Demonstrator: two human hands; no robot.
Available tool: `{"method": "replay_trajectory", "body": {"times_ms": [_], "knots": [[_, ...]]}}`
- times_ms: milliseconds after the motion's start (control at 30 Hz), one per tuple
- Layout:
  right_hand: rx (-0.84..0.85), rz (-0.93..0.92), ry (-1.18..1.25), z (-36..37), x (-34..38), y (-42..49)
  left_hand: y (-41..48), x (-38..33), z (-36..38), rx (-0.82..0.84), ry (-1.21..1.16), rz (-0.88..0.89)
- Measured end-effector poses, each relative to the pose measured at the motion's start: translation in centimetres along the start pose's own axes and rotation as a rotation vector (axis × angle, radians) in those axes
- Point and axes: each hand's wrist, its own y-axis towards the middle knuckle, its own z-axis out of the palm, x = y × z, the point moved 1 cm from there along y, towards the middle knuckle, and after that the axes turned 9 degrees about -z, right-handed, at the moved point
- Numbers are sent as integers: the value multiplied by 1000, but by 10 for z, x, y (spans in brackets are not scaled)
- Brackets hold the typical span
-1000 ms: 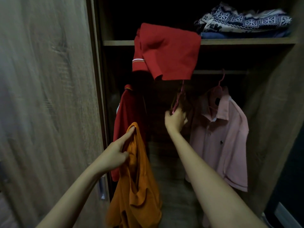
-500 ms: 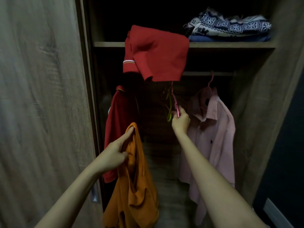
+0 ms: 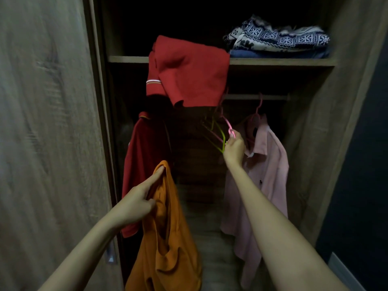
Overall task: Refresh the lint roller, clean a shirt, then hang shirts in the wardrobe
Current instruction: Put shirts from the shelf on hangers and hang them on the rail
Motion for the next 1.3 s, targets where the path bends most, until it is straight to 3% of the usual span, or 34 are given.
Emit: {"method": "replay_trajectory", "body": {"times_ms": [267, 400, 567, 667, 767, 933, 1100, 1200, 1300], "knots": [[-23, -77, 30, -35, -7, -12, 2, -7, 10, -10, 17, 14], [-9, -20, 76, -70, -6, -47, 5, -11, 16, 9, 33, 16], [-226, -31, 134, -138, 2, -139, 5, -16, 27, 12, 56, 14], [-108, 125, 168, -154, -7, -190, 3, -21, 34, 12, 54, 10], [38, 151, 65, -160, -15, -197, 1, -29, 42, 9, 91, -11], [52, 132, 123, -187, -1, -224, -2, -39, 61, 16, 149, -2], [228, 260, 186, -192, 4, -287, 2, -44, 71, 18, 143, 15], [259, 328, 223, -190, 7, -289, 4, -50, 75, 36, 124, 5], [257, 275, 276, -194, 16, -279, 3, -55, 77, 38, 149, 5]]}}
